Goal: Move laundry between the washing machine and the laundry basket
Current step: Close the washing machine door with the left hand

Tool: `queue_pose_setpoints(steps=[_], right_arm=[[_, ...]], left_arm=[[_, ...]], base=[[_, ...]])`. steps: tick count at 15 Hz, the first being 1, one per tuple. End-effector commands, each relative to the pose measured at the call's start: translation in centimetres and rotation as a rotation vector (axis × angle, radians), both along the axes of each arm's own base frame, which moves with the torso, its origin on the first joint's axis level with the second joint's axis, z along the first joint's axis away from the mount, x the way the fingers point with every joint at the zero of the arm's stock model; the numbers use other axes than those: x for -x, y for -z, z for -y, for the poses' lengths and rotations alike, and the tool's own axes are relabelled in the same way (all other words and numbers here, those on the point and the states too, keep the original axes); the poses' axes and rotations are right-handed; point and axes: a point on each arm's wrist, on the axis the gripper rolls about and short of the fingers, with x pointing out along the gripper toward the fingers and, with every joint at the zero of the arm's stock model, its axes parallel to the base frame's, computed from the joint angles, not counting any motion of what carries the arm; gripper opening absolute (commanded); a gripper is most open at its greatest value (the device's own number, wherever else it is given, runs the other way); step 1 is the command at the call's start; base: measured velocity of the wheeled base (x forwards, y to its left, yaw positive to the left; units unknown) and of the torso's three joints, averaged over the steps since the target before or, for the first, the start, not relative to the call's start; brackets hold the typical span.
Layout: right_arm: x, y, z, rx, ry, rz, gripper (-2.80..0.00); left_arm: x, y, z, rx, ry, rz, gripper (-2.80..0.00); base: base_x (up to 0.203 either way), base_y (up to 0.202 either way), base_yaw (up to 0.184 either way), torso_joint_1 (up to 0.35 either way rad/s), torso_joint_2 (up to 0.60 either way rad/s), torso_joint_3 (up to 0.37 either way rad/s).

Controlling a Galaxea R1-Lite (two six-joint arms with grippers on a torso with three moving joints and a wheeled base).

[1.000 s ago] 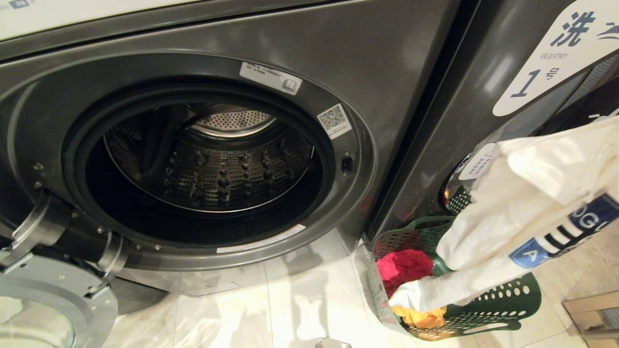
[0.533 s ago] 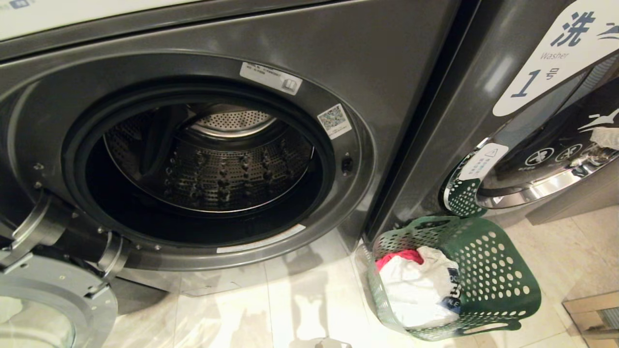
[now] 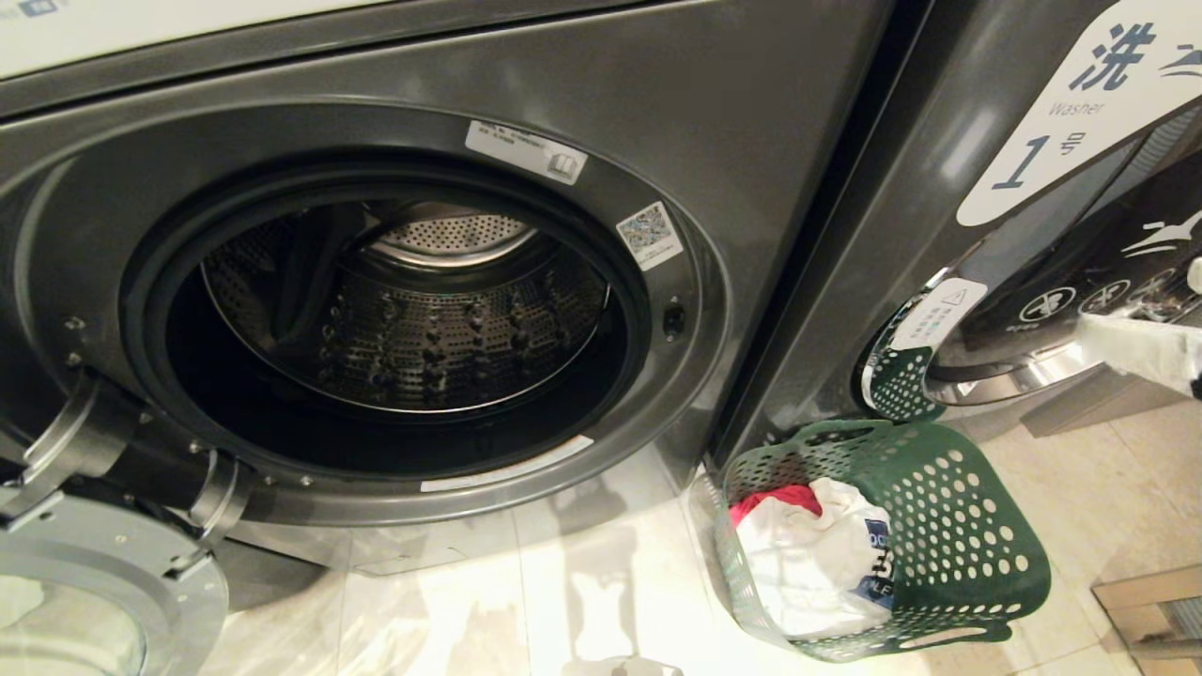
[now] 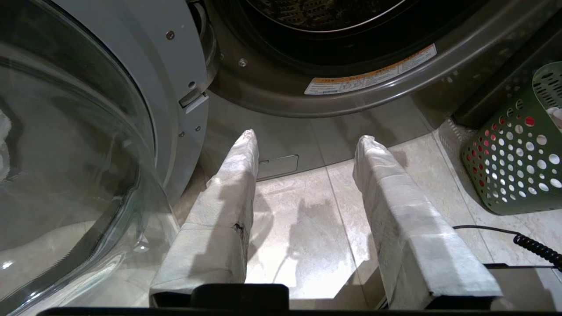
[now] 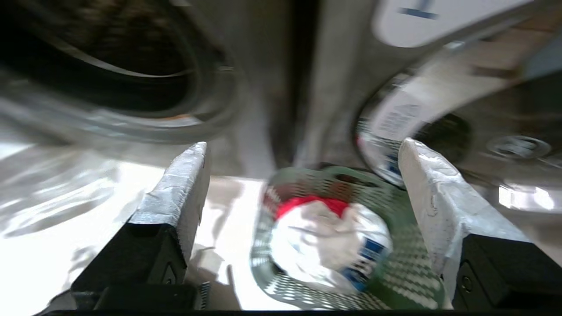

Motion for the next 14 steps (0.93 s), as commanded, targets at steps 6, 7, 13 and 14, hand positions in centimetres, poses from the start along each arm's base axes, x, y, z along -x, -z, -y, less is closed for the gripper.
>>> queue_pose_setpoints(steps=[6, 7, 13, 14], right_arm=[[3.8, 4.8, 3.3, 0.012, -0.097, -0.008, -2.80], [4.1, 6.8, 3.7, 0.046, -0.088, -0.036, -2.80], [5.6, 17.0, 6.5, 0.090, 0.150, -0.231, -2.80], [5.7, 17.7, 6.6, 0.092, 0.195, -0.254, -2.80]], left_arm=[[0.0, 0.0, 0.0, 0.000, 0.000, 0.000, -2.80], [0.0, 0.0, 0.0, 0.000, 0.000, -0.001, -2.80], [0.0, 0.0, 0.0, 0.001, 0.000, 0.000, -2.80], [0.0, 0.0, 0.0, 0.000, 0.000, 0.000, -2.80]], base=[[0.000, 0.000, 0.000, 0.000, 0.00, 0.000], [0.000, 0.000, 0.000, 0.000, 0.00, 0.000], [0.000, 0.000, 0.000, 0.000, 0.00, 0.000], [0.000, 0.000, 0.000, 0.000, 0.00, 0.000]])
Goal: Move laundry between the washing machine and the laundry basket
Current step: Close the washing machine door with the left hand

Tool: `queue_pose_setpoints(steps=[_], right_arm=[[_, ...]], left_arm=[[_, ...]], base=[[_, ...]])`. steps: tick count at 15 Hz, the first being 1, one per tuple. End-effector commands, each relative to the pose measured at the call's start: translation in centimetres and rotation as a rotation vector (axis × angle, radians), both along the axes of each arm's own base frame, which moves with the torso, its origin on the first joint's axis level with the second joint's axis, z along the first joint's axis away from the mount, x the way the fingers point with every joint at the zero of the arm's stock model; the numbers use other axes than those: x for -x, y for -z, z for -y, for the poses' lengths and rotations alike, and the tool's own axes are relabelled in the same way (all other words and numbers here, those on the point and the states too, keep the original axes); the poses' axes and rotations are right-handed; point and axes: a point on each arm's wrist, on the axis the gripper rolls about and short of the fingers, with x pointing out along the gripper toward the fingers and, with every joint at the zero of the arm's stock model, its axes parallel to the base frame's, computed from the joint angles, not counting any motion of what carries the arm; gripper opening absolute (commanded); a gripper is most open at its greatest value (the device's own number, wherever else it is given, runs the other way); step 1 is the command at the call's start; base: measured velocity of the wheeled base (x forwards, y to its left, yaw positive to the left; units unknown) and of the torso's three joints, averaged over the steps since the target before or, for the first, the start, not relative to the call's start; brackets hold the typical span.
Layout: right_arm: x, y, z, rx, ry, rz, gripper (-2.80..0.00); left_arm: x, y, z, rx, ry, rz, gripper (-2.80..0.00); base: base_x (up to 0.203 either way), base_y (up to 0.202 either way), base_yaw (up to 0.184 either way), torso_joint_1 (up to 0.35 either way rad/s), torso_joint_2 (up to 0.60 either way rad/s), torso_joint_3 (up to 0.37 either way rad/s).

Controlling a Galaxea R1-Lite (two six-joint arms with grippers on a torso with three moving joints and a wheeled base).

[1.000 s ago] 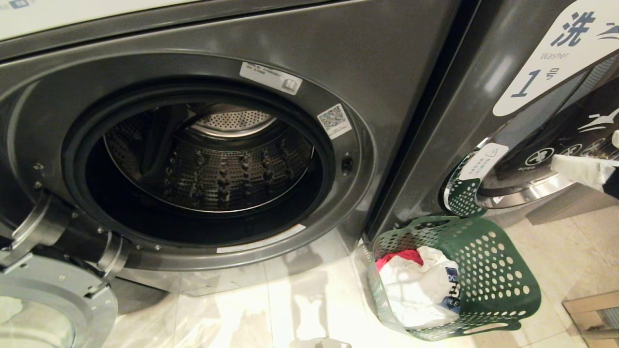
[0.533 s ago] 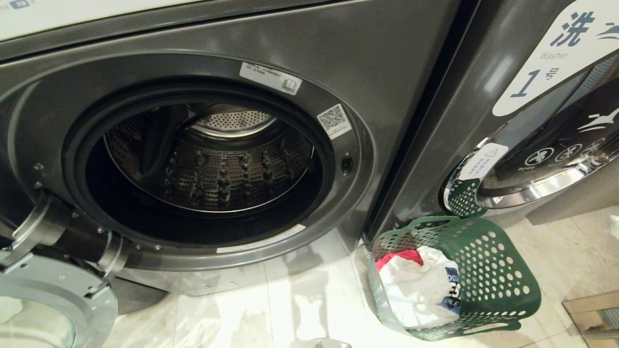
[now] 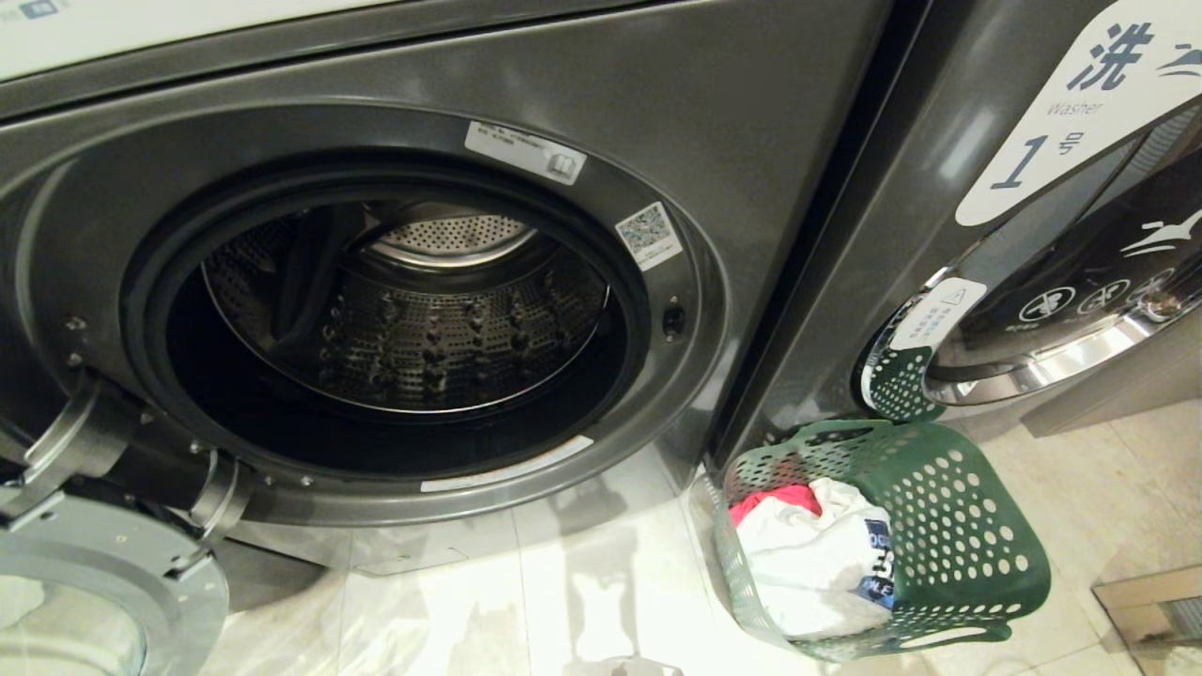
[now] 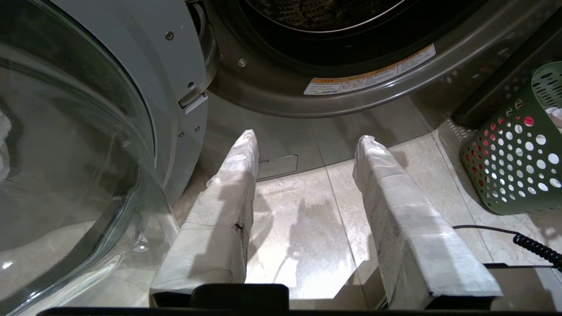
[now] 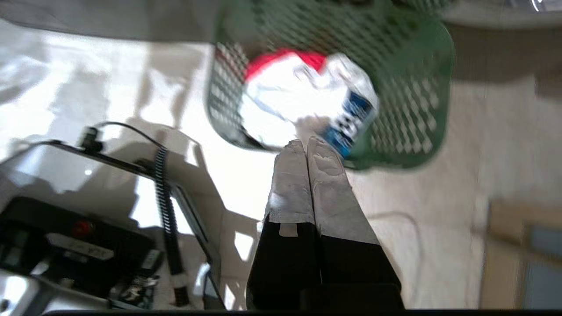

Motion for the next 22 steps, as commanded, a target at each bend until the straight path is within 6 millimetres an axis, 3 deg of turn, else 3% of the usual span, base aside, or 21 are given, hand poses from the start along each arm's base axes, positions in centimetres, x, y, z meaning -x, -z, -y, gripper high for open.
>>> queue_pose_setpoints(steps=[1, 5, 7, 9, 13, 22], right_arm=[[0.5, 1.8, 0.7, 0.008, 0.107, -0.033, -2.80], [1.7, 4.3, 1.0, 0.015, 0.193, -0.064, -2.80], [3.1, 6.6, 0.9, 0.019, 0.164, 0.013, -2.80], [4.0, 7.5, 0.9, 0.011, 0.144, 0.125, -2.80], [5.2, 8.2, 0.9, -0.031, 0.148, 0.332, -2.80], [5.1, 8.4, 0.9, -0.088, 0.184, 0.325, -2.80]], left_arm=[[0.0, 0.0, 0.0, 0.000, 0.000, 0.000, -2.80], [0.0, 0.0, 0.0, -0.001, 0.000, -0.001, -2.80], [0.0, 0.0, 0.0, 0.000, -0.001, 0.001, -2.80], [0.0, 0.0, 0.0, 0.000, 0.000, -0.001, -2.80], [0.0, 0.0, 0.0, 0.000, 0.000, -0.001, -2.80], [0.0, 0.0, 0.0, -0.001, 0.000, 0.001, -2.80]], base=[[0.000, 0.000, 0.000, 0.000, 0.00, 0.000], [0.000, 0.000, 0.000, 0.000, 0.00, 0.000], [0.000, 0.000, 0.000, 0.000, 0.00, 0.000], [0.000, 0.000, 0.000, 0.000, 0.00, 0.000], [0.000, 0.000, 0.000, 0.000, 0.00, 0.000], [0.000, 0.000, 0.000, 0.000, 0.00, 0.000]])
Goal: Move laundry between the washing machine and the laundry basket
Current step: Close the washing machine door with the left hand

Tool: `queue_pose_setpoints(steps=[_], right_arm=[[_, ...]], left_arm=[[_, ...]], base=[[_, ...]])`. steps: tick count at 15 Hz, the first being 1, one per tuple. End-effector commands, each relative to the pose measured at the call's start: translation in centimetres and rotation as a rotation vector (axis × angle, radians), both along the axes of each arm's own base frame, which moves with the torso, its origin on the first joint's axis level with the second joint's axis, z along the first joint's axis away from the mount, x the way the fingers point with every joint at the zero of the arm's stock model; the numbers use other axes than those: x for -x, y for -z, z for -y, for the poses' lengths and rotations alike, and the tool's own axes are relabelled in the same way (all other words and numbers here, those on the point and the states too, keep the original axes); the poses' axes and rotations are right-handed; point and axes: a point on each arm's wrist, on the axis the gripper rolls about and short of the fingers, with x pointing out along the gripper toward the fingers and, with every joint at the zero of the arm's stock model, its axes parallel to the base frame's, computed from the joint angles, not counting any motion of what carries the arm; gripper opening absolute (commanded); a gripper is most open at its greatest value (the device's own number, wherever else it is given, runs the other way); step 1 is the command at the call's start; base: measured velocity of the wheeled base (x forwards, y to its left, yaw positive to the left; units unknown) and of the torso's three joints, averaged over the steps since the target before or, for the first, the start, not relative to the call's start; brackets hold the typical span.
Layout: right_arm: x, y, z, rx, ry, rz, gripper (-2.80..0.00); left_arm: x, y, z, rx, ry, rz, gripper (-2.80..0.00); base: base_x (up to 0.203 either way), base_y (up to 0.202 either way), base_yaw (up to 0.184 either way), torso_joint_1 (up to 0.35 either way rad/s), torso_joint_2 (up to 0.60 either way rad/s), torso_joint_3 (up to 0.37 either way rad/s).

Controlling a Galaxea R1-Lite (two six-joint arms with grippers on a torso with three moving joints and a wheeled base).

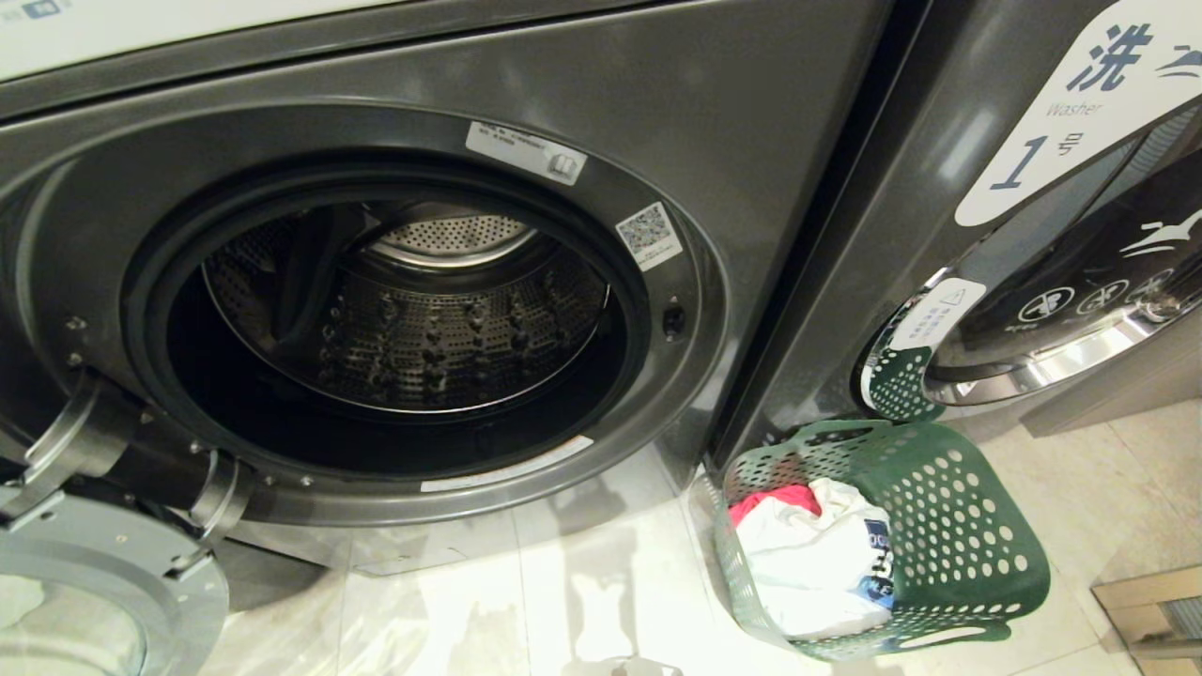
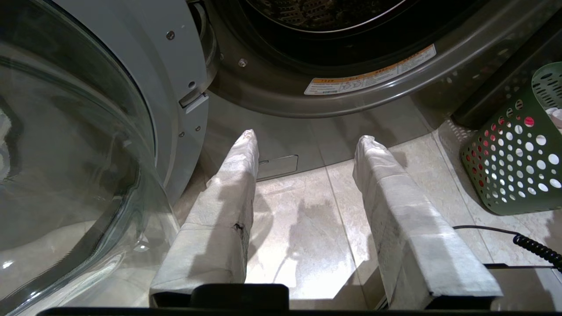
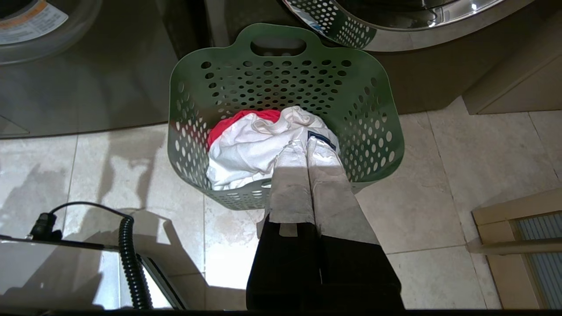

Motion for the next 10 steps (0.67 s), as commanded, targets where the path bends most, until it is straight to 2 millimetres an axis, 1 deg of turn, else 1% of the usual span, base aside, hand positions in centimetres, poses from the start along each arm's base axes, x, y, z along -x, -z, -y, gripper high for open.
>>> queue_pose_setpoints(steps=[1, 10], right_arm=[[-0.02, 0.07, 0.01, 0.002, 0.004, -0.004, -2.80], [-0.14, 0.06, 0.05, -0.018, 0.021, 0.021, -2.80]], left_arm=[[0.00, 0.01, 0.00, -0.001, 0.001, 0.000, -2.80], [-0.01, 0.02, 0.01, -0.017, 0.006, -0.003, -2.80]], base=[[0.000, 0.000, 0.000, 0.000, 0.00, 0.000], [0.000, 0.000, 0.000, 0.000, 0.00, 0.000]])
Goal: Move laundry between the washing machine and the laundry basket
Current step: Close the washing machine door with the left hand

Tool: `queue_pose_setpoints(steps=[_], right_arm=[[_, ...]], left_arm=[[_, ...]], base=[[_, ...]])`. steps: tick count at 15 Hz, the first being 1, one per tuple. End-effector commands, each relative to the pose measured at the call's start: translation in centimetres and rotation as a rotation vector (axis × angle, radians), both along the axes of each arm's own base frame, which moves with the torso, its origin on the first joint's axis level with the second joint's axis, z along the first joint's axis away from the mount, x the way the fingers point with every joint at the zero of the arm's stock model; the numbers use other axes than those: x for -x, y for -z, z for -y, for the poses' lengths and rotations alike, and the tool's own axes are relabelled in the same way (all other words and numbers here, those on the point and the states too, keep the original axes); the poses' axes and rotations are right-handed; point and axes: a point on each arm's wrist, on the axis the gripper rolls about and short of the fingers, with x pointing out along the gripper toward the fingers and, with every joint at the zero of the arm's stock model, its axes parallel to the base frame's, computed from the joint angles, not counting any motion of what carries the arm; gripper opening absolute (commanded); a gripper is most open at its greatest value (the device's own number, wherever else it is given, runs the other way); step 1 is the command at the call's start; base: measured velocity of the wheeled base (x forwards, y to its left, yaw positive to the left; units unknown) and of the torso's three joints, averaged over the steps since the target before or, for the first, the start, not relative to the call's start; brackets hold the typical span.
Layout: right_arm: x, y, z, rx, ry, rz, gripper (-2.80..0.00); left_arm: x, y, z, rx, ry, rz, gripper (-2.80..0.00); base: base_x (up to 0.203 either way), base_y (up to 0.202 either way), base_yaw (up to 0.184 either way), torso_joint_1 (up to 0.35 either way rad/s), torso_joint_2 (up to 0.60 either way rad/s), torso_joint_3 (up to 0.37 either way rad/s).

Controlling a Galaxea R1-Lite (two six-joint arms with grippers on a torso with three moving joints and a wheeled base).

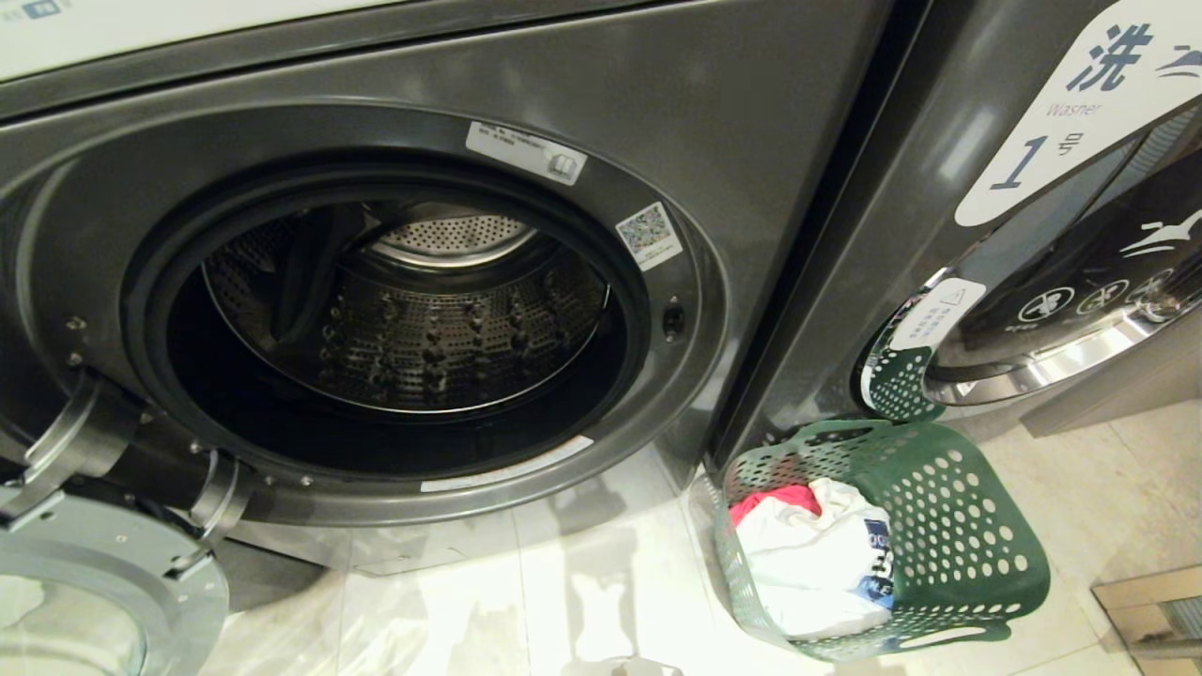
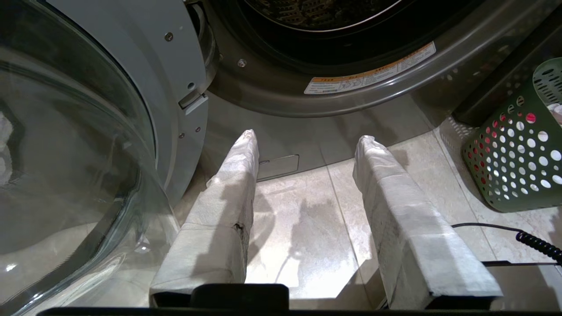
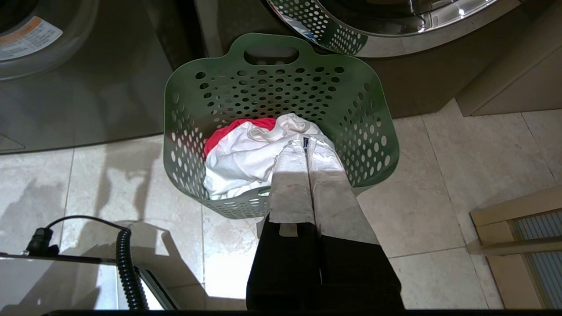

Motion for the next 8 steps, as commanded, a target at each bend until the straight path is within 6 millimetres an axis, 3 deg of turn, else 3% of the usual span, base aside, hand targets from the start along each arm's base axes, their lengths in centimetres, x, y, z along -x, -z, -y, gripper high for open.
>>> queue_pose_setpoints(steps=[1, 4, 8], right_arm=[[-0.02, 0.04, 0.00, 0.001, -0.001, -0.003, -2.80], [-0.02, 0.04, 0.00, 0.003, -0.001, -0.003, -2.80], [-0.02, 0.04, 0.00, 0.003, -0.001, -0.003, -2.80]], left_arm=[[-0.01, 0.03, 0.01, -0.015, 0.002, -0.003, -2.80], [-0.01, 0.01, 0.01, -0.027, 0.006, -0.003, -2.80], [-0.01, 0.01, 0.01, -0.027, 0.006, -0.002, -2.80]], base=[[0.000, 0.000, 0.000, 0.000, 0.00, 0.000], [0.000, 0.000, 0.000, 0.000, 0.00, 0.028], [0.000, 0.000, 0.000, 0.003, 0.00, 0.170]])
